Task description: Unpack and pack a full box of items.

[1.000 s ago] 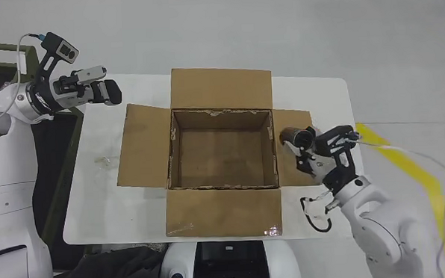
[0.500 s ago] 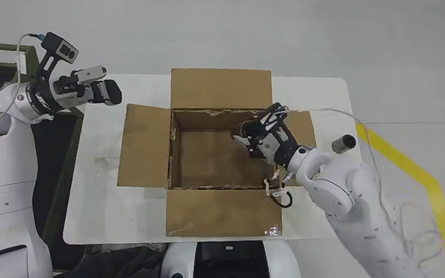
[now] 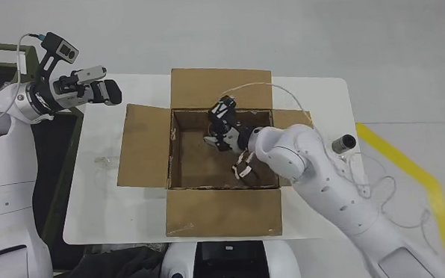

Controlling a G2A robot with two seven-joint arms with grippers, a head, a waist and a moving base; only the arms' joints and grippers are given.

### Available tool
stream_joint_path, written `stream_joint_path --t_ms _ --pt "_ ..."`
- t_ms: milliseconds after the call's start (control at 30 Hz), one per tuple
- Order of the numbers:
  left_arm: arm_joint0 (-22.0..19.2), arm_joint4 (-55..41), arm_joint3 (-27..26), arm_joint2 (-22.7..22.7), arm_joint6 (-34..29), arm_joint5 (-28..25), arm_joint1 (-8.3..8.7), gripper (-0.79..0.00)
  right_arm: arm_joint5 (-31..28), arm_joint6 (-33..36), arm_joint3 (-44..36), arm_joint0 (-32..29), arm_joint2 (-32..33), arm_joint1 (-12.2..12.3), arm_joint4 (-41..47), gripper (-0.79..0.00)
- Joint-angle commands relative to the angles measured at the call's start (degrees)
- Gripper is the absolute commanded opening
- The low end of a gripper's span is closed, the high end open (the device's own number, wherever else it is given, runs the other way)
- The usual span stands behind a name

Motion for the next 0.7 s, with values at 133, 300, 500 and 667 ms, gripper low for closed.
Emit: stream_joint_path --t_ms 133,300,500,667 --pt "0.0 0.0 0.0 0.0 0.0 0.0 0.00 0.000 -0.1 -1.8 7.7 3.7 -4.1 -2.0 1.7 -0.785" --pt "0.0 0.0 0.0 0.0 0.0 0.0 0.00 0.000 -0.2 -2.7 12.6 5.9 -6.8 -3.5 2.0 -0.785" --pt "0.0 0.0 0.0 0.0 0.0 0.0 0.00 0.000 -0.5 -3.1 16.1 7.3 -8.7 -4.9 2.5 -0.785" --pt "0.0 0.0 0.0 0.0 0.0 0.0 0.00 0.000 -0.6 -2.9 18.2 7.7 -10.1 -5.8 2.3 -0.785"
